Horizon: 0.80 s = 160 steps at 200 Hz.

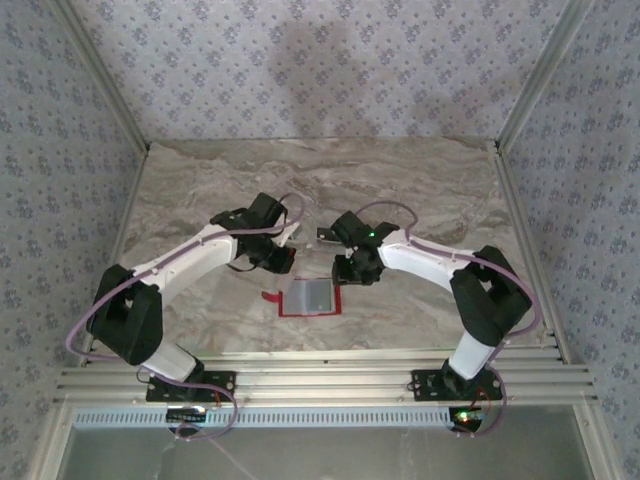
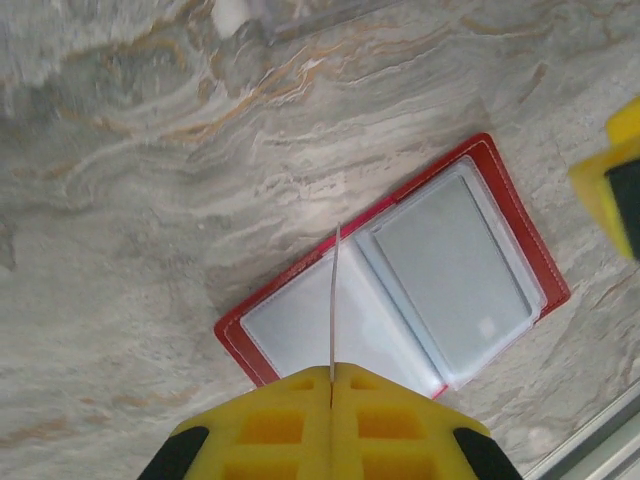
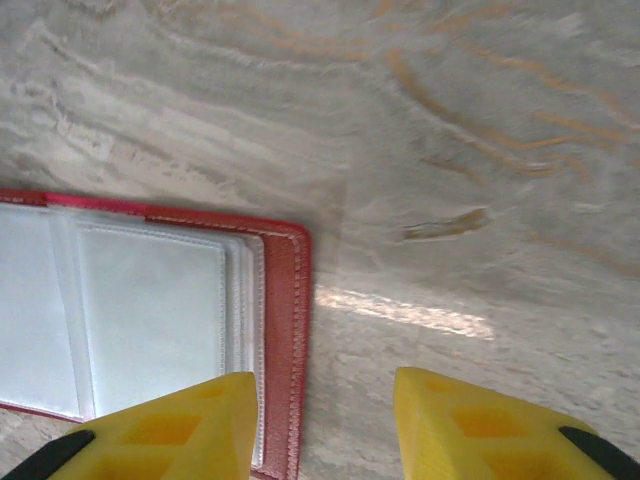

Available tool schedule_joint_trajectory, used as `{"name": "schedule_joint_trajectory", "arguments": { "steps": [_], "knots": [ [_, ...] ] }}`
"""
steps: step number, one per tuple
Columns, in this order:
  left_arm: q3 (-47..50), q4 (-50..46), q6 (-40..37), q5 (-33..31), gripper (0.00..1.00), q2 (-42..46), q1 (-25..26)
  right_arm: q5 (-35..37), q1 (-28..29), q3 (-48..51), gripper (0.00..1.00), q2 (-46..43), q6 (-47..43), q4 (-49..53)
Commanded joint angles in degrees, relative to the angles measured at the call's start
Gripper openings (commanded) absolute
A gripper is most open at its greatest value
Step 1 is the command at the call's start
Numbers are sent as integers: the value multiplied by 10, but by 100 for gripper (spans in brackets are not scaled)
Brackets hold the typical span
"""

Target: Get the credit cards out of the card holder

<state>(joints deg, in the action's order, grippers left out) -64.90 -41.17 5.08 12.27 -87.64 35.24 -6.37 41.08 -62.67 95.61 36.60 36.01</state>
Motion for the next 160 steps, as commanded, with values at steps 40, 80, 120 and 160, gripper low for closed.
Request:
{"name": "schedule_joint_trajectory", "arguments": {
  "steps": [40, 80, 120, 160],
  "knots": [
    [-179, -150, -259, -44, 0, -89, 22, 1, -37, 38, 42, -55, -26, 14],
    [-261, -182, -424, -48, 0, -139, 48, 5, -47, 58, 42, -78, -26, 18],
    [-350, -204, -544, -71, 0, -195, 61, 10, -56, 79, 42, -103, -24, 22],
    [-432, -204, -621, -95, 0, -254, 62, 13, -73, 106, 42, -138, -22, 26]
  ]
}}
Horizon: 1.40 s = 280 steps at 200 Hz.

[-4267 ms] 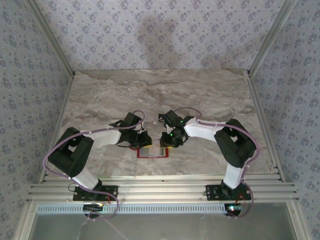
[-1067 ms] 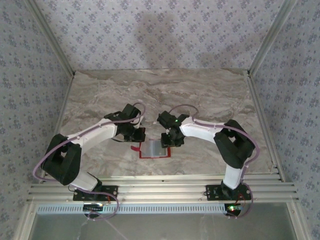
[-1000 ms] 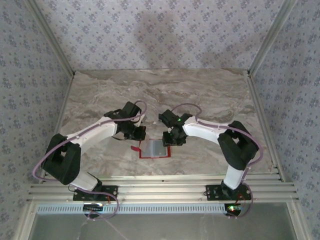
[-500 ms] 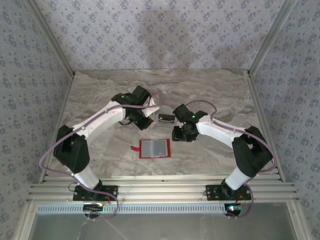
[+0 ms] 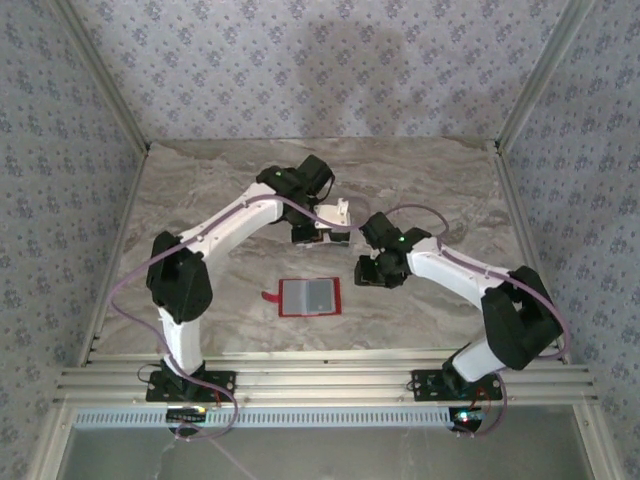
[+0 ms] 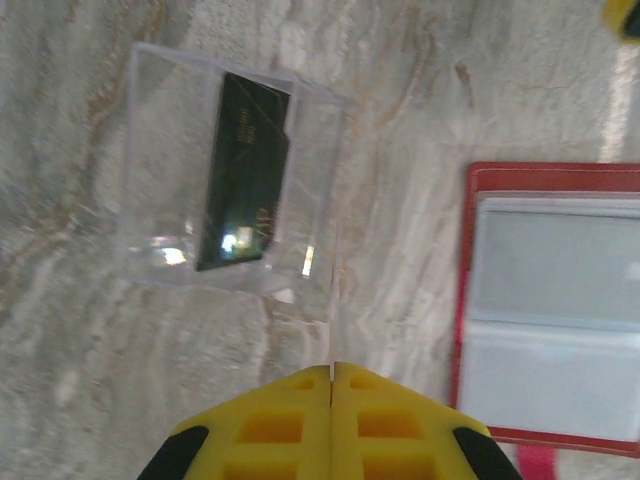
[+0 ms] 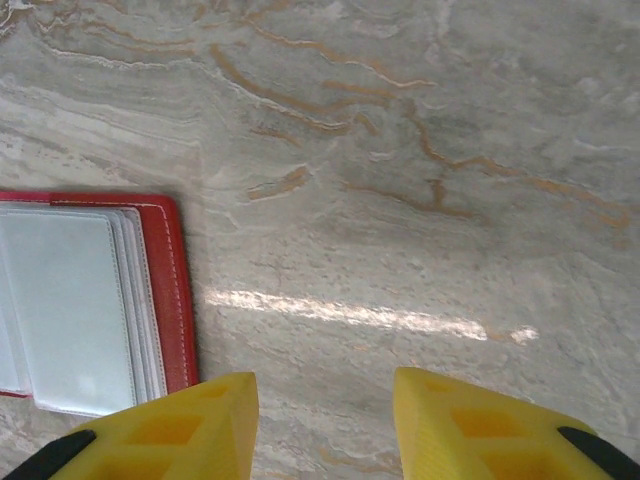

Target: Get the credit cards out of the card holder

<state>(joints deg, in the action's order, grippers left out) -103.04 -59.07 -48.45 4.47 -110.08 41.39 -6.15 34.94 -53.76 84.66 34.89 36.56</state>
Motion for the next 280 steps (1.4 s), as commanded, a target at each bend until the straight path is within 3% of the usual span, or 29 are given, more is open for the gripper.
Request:
{"name": "schedule_joint_trajectory", "arguments": {
  "steps": [1, 106, 280],
  "knots": [
    [-53, -25, -87, -17, 0, -31, 0, 11, -12, 18, 41, -30, -5, 21],
    [-299, -101, -153, -3, 0, -196, 0, 2, -61, 72, 41, -97, -4, 29],
    [-347, -160, -147, 15, 0, -278, -1, -14, -83, 72, 41, -86, -19, 19]
  ]
}}
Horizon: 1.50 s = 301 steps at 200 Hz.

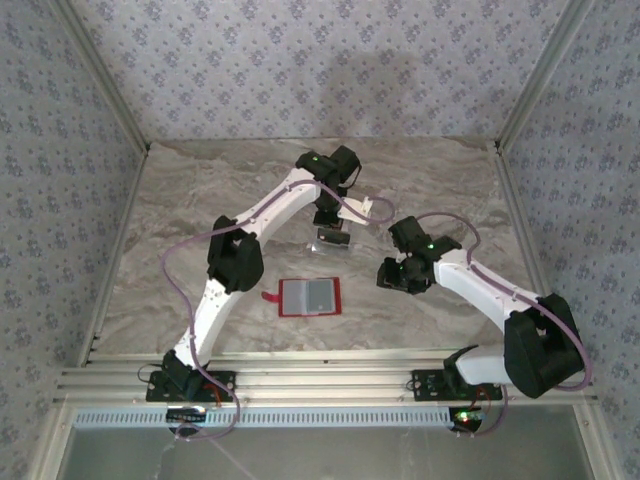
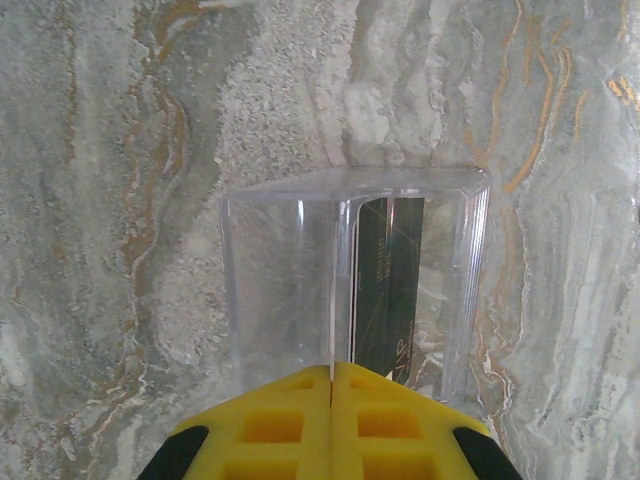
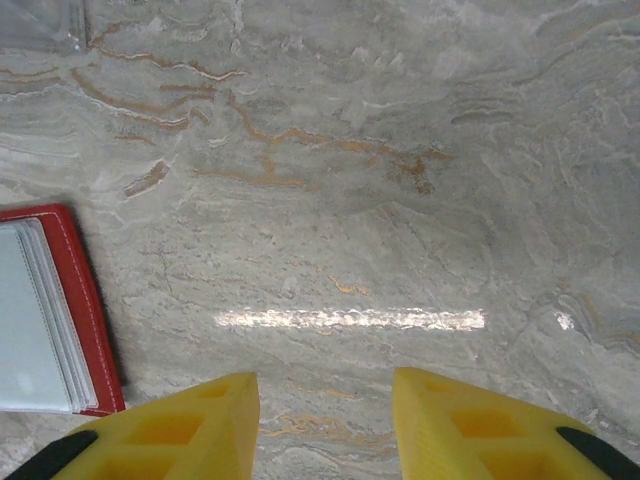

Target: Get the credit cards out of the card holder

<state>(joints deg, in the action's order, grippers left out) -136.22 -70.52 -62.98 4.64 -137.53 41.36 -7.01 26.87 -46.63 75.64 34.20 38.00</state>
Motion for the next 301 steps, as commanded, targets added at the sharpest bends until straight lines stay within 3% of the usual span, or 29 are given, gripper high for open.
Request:
{"name": "schedule_joint_trajectory", "arguments": {
  "steps": [1, 128, 181, 207, 264, 301],
  "knots": [
    [-15, -46, -1, 13, 0, -4, -1, -5, -3, 1, 41, 5, -13, 4],
    [-16, -118, 27, 13, 0, -15, -15, -7, 1, -13, 41, 25, -17, -1],
    [-49, -71, 46, -14, 26, -26, -15, -5, 2, -19, 41, 24, -19, 7],
    [-56, -55, 49, -26, 32, -22, -15, -5, 1, -20, 41, 22, -18, 7],
    [-53, -31, 78, -40, 31, -2, -15, -7, 8, -23, 41, 22, -13, -1],
    [-13, 14, 183, -45, 27, 35, -16, -11, 25, -33, 41, 38, -9, -13]
  ]
}}
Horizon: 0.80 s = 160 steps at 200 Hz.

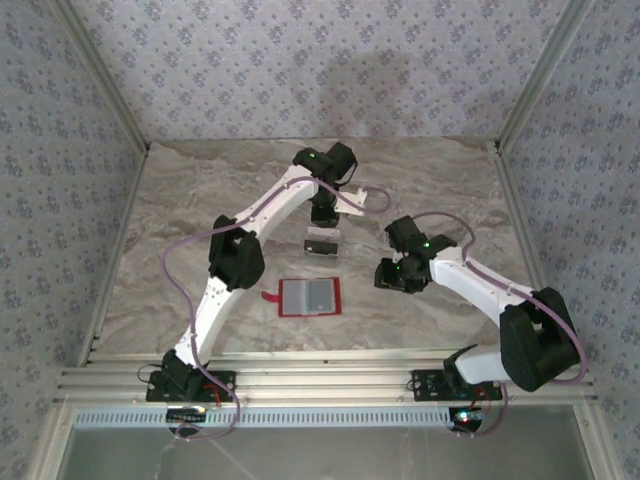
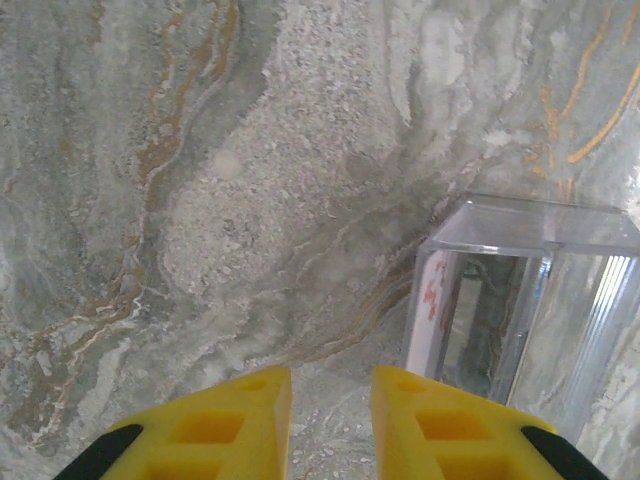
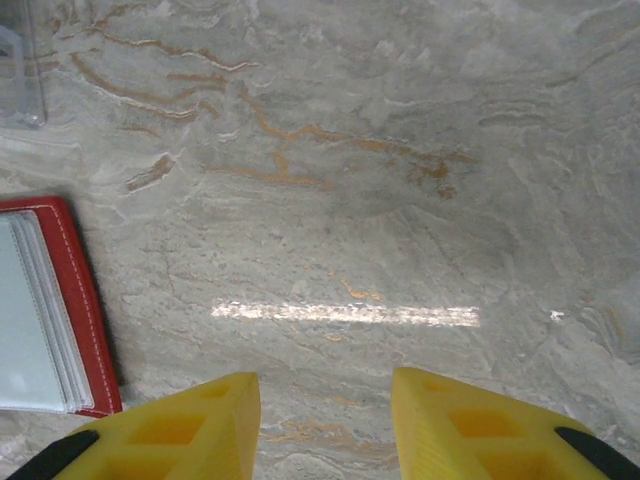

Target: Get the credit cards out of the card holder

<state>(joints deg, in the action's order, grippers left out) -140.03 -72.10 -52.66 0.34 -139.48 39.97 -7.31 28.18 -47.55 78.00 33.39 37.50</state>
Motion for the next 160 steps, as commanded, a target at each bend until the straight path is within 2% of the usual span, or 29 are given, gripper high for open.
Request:
{"name": "schedule_joint_trajectory", "arguments": {
  "steps": [1, 41, 71, 102, 131, 160],
  "knots": [
    [28, 33, 81, -2, 27, 57, -2, -8, 12, -24, 41, 15, -1, -8],
    [195, 149, 218, 23, 26, 170, -2, -15, 37, -45, 40, 44, 2, -19],
    [360, 269, 337, 37, 29, 276, -3, -31, 58, -56, 39, 69, 10, -44],
    [505, 389, 486, 42, 30, 376, -7, -45, 81, -72, 36, 99, 19, -64],
    [607, 454, 608, 87, 26, 436, -12, -54, 100, -89, 30, 134, 22, -79],
    [701, 512, 720, 75, 27, 487, -13, -61, 114, -107, 22, 165, 22, -91]
  ]
}}
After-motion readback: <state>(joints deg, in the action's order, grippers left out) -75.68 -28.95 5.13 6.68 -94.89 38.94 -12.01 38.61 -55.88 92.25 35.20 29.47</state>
